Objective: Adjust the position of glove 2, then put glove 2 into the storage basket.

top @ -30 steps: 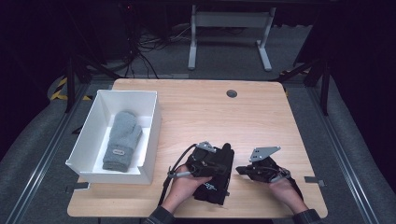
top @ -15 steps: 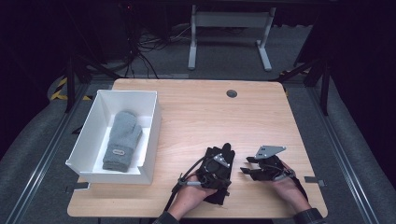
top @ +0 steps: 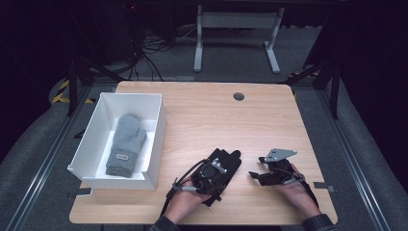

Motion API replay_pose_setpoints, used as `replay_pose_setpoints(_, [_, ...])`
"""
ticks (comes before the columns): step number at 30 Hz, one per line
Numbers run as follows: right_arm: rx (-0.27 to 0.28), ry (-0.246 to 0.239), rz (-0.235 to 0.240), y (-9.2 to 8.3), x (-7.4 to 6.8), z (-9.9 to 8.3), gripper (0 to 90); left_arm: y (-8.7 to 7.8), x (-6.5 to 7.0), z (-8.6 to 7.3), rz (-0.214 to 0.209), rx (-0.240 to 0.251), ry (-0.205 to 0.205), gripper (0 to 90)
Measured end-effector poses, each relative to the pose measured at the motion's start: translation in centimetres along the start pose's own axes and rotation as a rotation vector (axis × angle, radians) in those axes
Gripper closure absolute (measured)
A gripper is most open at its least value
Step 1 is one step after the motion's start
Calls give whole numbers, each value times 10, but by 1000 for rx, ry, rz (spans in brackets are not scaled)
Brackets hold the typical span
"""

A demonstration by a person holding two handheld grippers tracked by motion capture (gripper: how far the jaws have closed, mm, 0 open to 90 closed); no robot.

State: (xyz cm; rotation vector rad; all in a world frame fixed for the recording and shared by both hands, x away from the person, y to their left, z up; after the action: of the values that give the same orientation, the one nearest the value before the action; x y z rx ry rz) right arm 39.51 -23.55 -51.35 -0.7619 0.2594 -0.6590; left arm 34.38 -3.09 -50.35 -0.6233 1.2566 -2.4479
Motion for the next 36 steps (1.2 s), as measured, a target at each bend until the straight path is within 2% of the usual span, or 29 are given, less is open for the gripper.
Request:
replay_pose_setpoints(2, [8,8,4,1,1,-1,249,-6,-8,-6,28,-3,-6,900])
replay_pose_setpoints(8, [42,20,5,3,3,-2,182,-16,-20,-13,78,-16,-23,900])
replay_pose_setpoints(12, [38,20,4,3,3,-3,166,-22,-20,-11,64,16,-25,897])
replay_pose_setpoints(16, [39,22,5,4,3,-3,163,-31,-22,-5,73,50,-24,839])
replay_pose_setpoints(20, [37,24,2,4,3,-3,160,-40,-28,4,93,91,-1,698])
replay_pose_setpoints(27, [37,24,2,3,3,-3,160,-41,-39,15,132,112,28,416])
replay_pose_setpoints(28, [37,24,2,3,3,-3,160,-40,-42,17,143,112,37,416])
replay_pose_setpoints(33, [38,24,0,3,3,-3,160,-36,-56,24,189,106,46,269])
replay_pose_setpoints(36, [37,25,0,3,3,-3,160,-31,-63,25,200,101,47,235])
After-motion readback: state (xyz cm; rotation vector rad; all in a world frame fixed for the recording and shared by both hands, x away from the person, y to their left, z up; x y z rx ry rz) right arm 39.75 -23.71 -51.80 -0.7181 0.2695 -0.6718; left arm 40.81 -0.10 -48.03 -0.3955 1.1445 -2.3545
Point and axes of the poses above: each handheld gripper's, and its own axes: y roughly forward along the jaws, z roughly out of its top, x roughly to its right, the point moved 7 cm from there along y, roughly forward along the jaws, and after that the axes turned 3 degrees about z, right-handed, at the moved point
